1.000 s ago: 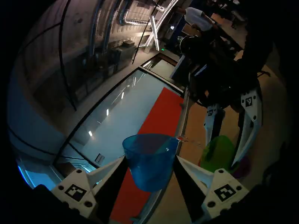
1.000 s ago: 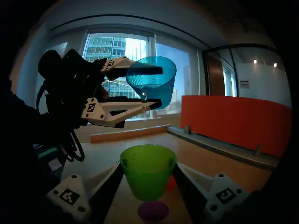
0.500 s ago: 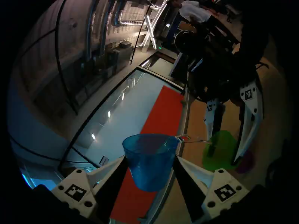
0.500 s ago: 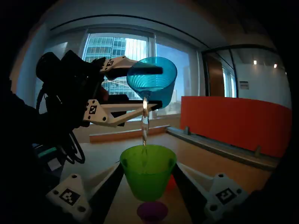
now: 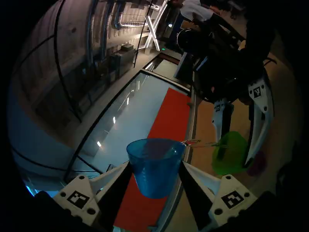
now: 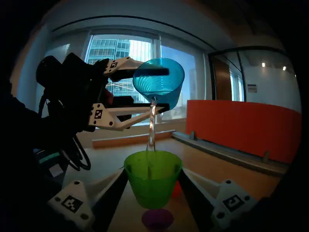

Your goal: Pour water

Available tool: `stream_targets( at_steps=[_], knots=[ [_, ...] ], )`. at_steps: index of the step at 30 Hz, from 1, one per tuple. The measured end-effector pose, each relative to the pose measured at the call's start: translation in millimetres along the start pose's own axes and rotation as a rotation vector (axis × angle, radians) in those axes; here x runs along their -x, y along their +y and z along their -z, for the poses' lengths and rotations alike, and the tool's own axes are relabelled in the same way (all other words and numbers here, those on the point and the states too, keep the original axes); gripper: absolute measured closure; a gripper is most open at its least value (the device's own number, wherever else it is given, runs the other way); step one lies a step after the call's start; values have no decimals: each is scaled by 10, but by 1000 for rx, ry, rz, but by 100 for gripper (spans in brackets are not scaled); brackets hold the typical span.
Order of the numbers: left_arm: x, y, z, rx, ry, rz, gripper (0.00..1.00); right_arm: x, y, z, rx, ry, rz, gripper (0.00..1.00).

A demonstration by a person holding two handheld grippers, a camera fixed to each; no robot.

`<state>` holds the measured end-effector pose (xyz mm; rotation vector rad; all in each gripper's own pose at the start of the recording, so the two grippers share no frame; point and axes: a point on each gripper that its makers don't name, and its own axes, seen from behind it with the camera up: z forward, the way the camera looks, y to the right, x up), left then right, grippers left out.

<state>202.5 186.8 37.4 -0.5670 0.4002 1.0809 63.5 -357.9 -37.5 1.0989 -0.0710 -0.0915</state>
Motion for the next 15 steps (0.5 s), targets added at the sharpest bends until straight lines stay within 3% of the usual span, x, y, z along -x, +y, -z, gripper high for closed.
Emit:
stream_targets(
  at_steps=[15],
  knots=[
    [-11, -33, 9, -2, -2, -38, 19, 4, 56, -14, 2, 1, 0, 11]
  ],
)
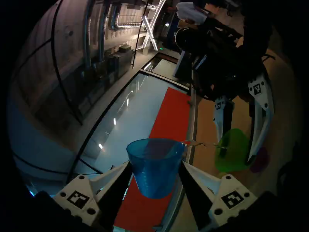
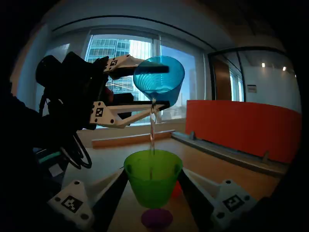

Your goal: Pour water

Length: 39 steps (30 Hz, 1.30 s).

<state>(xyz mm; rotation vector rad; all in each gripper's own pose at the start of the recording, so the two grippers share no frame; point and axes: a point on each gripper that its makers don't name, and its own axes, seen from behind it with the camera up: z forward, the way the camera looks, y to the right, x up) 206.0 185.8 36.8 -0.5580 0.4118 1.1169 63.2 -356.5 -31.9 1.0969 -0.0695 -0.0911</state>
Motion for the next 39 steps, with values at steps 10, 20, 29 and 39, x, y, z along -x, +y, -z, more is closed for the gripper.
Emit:
stream_targets(
  at_steps=[10, 20, 29, 39],
  knots=[
    [-34, -14, 1, 2, -2, -34, 19, -23, 28, -9, 3, 3, 2, 11],
    [-58, -48, 22, 3, -4, -68, 19, -25, 38, -24, 3, 4, 3, 11],
    [-46, -65, 13, -1, -11, -92, 19, -21, 34, -30, 3, 4, 4, 11],
    [-39, -68, 4, 1, -17, -127, 19, -22, 33, -30, 4, 4, 5, 11]
  ],
)
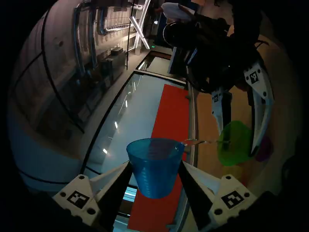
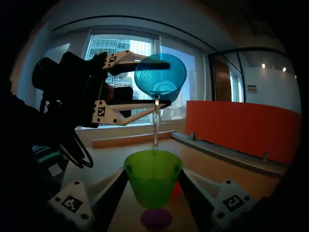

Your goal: Pour water

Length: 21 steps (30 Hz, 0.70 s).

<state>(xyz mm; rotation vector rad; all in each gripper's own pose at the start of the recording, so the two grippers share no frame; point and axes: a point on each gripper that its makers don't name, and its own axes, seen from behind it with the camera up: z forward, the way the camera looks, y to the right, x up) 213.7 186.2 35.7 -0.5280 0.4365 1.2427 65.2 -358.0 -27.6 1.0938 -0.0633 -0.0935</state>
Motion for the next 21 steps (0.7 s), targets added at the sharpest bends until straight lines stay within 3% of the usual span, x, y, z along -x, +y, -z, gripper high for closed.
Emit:
stream_targets(
  at_steps=[21],
  knots=[
    [-53, -37, 5, 0, -4, -53, 19, -27, 16, -3, 2, 4, 6, 11]
  ],
)
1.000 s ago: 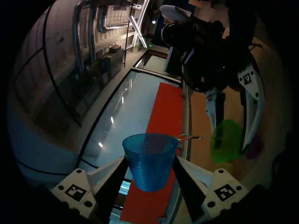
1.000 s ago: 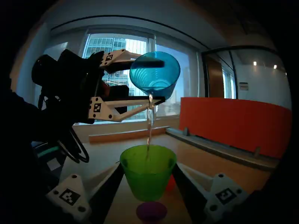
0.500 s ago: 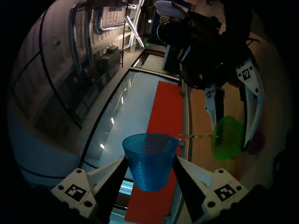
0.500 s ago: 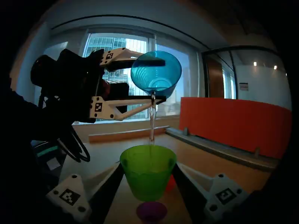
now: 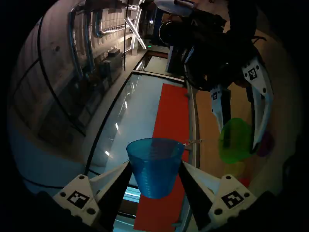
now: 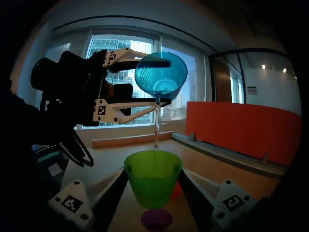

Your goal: Pour water

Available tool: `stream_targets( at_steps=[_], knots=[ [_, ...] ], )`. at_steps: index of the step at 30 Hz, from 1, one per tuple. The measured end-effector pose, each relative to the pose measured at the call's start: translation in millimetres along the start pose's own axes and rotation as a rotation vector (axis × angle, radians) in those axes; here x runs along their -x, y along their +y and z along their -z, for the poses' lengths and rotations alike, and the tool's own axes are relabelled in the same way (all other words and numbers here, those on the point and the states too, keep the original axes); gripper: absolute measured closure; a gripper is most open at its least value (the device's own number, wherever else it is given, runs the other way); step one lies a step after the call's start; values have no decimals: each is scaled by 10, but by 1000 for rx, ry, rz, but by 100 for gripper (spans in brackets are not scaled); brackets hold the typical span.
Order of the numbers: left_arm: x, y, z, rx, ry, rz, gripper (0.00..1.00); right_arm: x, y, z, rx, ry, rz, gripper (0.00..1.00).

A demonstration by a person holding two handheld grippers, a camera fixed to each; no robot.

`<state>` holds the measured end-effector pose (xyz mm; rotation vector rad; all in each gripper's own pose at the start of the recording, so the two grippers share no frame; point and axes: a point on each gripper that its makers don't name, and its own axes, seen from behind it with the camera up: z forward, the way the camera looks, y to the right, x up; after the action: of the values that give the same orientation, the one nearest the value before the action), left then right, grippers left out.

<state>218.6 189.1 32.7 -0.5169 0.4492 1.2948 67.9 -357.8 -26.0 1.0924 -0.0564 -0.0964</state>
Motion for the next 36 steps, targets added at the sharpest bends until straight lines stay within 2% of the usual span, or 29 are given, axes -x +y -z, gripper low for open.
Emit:
stream_targets(
  at_steps=[9, 15, 36],
  knots=[
    [-19, -43, -13, 2, -2, -37, 19, 12, 27, 5, 1, 3, -1, 11],
    [-38, -18, -26, 5, 1, -57, 19, 14, 33, 3, 0, 5, 1, 11],
    [-118, -46, 11, 9, -6, -176, 19, 20, 58, -7, 4, 5, 4, 11]
  ],
)
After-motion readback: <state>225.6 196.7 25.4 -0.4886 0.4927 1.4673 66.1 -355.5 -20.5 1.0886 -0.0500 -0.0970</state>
